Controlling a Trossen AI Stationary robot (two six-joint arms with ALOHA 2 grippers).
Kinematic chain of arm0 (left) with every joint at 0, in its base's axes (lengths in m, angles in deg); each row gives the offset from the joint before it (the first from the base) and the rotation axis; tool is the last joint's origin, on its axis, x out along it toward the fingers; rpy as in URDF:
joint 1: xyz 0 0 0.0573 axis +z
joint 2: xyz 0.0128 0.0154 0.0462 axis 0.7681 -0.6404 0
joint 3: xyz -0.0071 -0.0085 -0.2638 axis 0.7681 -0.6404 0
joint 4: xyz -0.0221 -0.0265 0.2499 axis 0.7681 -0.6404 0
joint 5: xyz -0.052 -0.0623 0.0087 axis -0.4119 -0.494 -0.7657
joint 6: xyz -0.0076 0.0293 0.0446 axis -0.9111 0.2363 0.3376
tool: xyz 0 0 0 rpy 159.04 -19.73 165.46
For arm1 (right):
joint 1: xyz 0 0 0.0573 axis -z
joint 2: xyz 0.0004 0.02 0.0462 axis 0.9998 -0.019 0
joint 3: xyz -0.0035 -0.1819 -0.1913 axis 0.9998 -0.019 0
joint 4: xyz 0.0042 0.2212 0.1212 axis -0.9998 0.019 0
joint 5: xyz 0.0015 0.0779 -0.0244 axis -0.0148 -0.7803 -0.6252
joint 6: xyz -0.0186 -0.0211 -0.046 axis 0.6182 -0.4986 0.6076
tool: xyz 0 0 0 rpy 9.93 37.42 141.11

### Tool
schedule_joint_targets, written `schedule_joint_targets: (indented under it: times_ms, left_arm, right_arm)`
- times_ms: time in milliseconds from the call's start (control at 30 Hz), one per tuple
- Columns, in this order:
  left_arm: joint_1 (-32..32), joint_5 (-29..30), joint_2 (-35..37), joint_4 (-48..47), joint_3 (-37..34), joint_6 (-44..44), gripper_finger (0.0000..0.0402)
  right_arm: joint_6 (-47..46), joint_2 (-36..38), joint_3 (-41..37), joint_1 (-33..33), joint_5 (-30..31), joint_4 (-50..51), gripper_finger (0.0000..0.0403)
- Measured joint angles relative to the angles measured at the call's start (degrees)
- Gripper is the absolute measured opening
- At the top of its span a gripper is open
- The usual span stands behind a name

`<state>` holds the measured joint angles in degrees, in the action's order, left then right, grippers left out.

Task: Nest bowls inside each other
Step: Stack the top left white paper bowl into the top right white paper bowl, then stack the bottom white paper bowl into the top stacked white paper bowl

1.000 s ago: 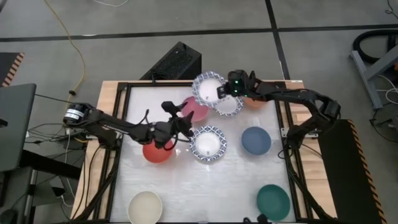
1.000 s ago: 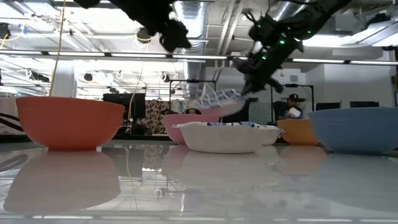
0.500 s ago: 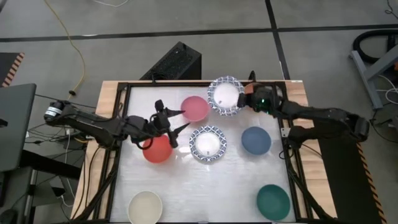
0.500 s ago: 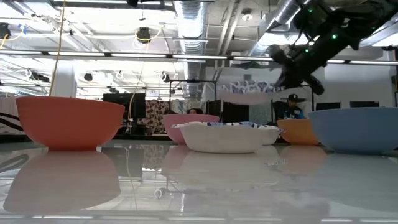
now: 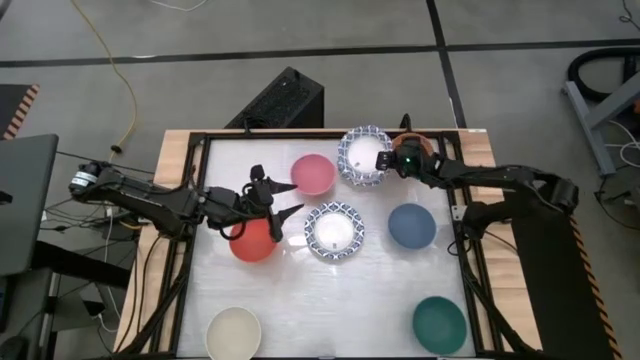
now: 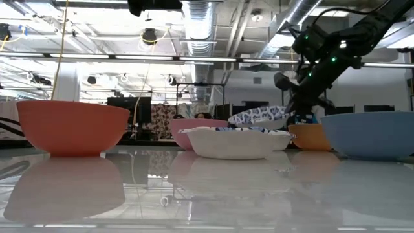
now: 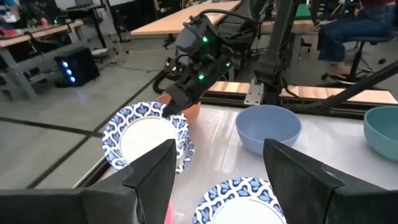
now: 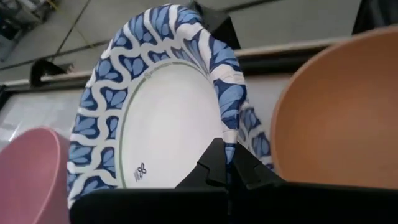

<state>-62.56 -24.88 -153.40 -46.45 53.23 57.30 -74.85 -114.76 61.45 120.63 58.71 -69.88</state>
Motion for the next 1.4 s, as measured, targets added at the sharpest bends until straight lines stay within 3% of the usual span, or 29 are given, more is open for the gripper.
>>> schedule_joint_targets:
  times_ms: [367,1000,1267,1400]
  left_arm:
    - [-0.18,0.11,-0.02,0.15,0.00,-0.06,0.0231]
    - [-0.18,0.20,-0.02,-1.71,0.00,-0.20,0.0231]
    - [-0.18,0.31,-0.04,-3.94,0.00,-0.22,0.0231]
    - [-0.18,-1.67,-0.04,-4.48,0.00,-0.22,0.0231]
  right_arm:
    - [0.46,-1.03,0.00,0.22,-3.22,0.45,0.0018]
    - [3.40,-0.70,0.00,2.26,-3.53,0.47,0.0216]
    - [5.31,3.30,0.02,2.34,-4.29,1.10,0.0225]
    - [9.87,6.00,0.03,0.25,-9.68,1.39,0.0222]
